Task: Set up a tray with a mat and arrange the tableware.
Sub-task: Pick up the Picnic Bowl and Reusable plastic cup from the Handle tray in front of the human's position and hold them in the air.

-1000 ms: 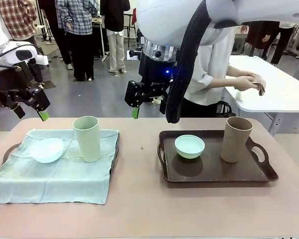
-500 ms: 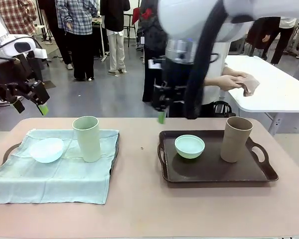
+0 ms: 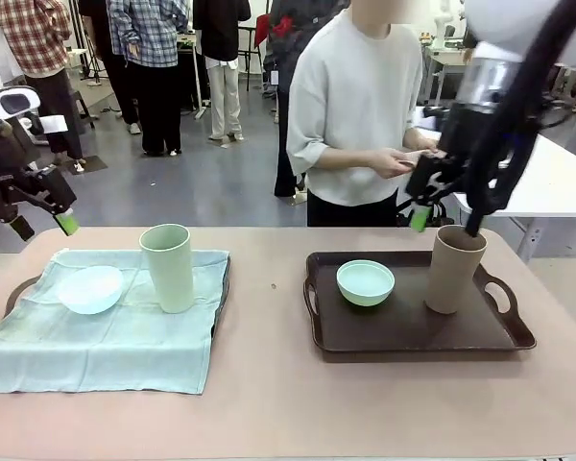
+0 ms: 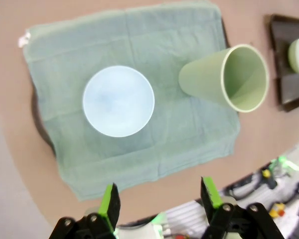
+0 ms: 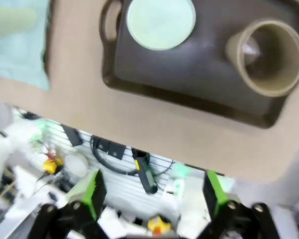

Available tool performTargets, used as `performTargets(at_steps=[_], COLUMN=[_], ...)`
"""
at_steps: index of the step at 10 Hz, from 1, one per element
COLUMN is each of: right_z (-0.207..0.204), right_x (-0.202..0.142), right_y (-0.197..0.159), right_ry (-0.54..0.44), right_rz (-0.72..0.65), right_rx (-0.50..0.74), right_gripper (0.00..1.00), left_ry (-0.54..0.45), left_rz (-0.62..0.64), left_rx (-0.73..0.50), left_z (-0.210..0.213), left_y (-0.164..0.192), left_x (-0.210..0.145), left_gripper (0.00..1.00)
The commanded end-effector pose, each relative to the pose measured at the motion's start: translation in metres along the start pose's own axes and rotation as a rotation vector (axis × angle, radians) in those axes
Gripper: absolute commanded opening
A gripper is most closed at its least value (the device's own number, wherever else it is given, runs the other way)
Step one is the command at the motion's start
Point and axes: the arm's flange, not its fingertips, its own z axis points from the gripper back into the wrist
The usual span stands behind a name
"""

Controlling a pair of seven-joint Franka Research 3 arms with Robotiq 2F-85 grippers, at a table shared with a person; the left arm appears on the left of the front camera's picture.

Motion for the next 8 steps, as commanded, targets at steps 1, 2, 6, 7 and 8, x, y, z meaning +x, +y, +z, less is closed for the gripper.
performTargets(at_steps=[1,2,6,7,8], right_z=[0.003,0.009,0.018,0.014,0.01], right_x=[-0.043,-0.057,-0.11,-0.119,-0.119], right_y=[-0.042,-0.066,-0.166,-0.18,-0.182], right_ry=[-0.123,-0.176,-0.396,-0.44,-0.445], right_rz=[-0.062,-0.104,-0.167,-0.178,-0.194], right_rx=[0.077,0.139,0.57,0.635,0.604], right_gripper=[1.0,1.0,1.0,1.0,1.0], left_ry=[-0.047,-0.059,-0.169,-0.197,-0.209], left_rz=[0.028,0.051,0.235,0.297,0.329], left_rx=[-0.102,-0.152,-0.465,-0.53,-0.539], left_z=[0.02,0.027,0.06,0.07,0.074], left_y=[0.018,0.028,0.093,0.112,0.122], left_x=[-0.009,-0.012,-0.044,-0.052,-0.057], left_gripper=[0.85,0.85,0.85,0.85,0.85])
